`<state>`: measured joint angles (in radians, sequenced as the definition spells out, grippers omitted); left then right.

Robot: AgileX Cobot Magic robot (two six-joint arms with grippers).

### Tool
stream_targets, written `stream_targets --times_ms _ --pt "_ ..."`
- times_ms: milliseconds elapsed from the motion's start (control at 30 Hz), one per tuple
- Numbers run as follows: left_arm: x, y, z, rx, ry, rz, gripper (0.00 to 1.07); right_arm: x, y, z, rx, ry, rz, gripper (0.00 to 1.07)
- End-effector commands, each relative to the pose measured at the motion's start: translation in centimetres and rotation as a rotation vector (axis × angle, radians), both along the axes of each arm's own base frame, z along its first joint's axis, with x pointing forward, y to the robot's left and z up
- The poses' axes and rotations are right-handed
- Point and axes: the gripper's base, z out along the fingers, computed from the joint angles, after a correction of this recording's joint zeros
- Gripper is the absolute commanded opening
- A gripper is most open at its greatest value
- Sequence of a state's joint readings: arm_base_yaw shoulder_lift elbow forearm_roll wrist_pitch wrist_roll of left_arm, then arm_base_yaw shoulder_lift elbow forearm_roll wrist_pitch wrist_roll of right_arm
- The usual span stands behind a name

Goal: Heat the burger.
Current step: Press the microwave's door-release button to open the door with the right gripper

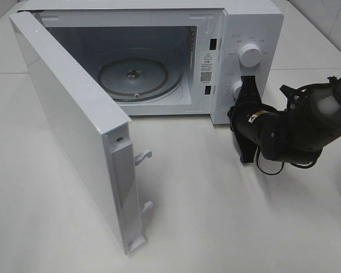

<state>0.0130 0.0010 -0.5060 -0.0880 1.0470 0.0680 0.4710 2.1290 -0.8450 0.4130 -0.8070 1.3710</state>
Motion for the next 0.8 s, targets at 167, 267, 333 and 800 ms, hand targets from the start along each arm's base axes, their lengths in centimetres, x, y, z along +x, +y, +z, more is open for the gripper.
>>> stream_targets --times_ms 167,267,333,800 --pt "0.0 0.0 0.0 -0.009 -0.004 0.004 1.05 0.4 0.1 2.2 0.008 -0.163 0.023 0.00" --pt "0.0 0.0 0.0 -0.009 -0.004 0.004 1.05 0.1 0.0 2.1 0.011 -0.151 0.031 0.00" --pt "0.0 0.0 0.0 -0.009 -0.004 0.004 1.05 -0.1 0.0 1.9 0.019 -0.142 0.029 0.00" --pt "0.0 0.0 0.0 -0.009 -0.004 0.004 1.05 -2.2 0.1 0.7 0.003 -0.084 0.066 0.00"
